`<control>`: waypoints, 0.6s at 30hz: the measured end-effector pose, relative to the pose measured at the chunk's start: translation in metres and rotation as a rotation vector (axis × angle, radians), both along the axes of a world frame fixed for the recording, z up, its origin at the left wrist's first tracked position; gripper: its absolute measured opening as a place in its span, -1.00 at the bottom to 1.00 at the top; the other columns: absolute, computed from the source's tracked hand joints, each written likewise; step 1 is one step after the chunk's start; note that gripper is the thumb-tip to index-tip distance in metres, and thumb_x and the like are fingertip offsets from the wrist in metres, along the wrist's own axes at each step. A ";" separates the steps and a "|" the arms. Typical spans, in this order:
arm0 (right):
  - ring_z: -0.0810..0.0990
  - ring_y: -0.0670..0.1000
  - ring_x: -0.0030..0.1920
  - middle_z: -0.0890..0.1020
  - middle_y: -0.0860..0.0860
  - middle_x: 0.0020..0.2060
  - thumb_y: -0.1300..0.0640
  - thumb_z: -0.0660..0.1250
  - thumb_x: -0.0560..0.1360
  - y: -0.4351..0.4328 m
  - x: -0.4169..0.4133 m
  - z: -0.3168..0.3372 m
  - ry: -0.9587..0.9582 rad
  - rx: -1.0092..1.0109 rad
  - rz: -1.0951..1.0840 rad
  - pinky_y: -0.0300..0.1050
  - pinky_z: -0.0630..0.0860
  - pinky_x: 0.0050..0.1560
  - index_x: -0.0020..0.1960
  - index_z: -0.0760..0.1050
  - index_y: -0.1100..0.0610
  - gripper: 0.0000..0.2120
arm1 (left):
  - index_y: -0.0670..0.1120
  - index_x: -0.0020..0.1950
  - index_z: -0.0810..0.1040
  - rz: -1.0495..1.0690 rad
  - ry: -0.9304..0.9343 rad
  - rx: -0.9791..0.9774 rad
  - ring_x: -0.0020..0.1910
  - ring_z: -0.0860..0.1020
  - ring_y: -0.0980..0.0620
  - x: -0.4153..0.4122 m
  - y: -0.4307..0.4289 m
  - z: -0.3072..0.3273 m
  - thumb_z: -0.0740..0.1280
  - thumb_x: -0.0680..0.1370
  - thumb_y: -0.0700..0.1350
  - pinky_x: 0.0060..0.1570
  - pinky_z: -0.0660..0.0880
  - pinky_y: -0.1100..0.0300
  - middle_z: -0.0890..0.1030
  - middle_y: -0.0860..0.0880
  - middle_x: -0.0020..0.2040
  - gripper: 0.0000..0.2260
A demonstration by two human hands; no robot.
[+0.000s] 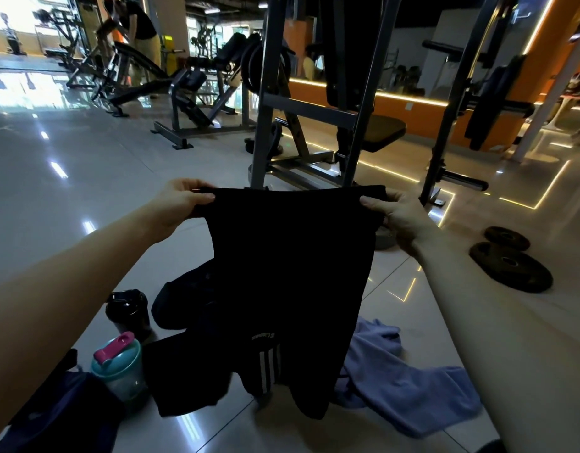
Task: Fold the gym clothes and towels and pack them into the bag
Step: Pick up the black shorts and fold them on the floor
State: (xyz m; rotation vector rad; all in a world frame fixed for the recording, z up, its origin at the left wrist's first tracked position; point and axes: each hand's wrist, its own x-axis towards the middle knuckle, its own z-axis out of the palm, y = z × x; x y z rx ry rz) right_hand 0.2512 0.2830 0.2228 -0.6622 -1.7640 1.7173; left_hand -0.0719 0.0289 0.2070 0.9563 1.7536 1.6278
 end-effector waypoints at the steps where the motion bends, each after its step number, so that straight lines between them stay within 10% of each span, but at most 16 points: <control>1: 0.68 0.00 -0.01 0.69 0.03 -0.01 0.26 0.37 0.57 0.004 -0.002 -0.004 0.008 -0.001 -0.027 -0.24 0.61 -0.17 0.16 0.60 0.15 -0.82 | -0.16 0.07 0.60 0.010 0.016 0.004 -0.12 0.66 0.02 0.001 0.001 0.000 0.25 0.62 -0.37 -0.13 0.62 0.29 0.65 -0.14 -0.03 -0.81; 18: 0.70 -0.03 -0.01 0.71 0.01 -0.02 0.26 0.33 0.60 0.025 -0.083 -0.011 0.007 0.121 -0.030 -0.27 0.60 -0.13 0.11 0.62 0.09 -0.84 | -0.14 0.06 0.57 0.439 0.234 0.129 -0.22 0.57 0.14 -0.021 0.029 0.015 0.24 0.62 -0.37 -0.23 0.50 0.42 0.60 -0.01 -0.14 -0.81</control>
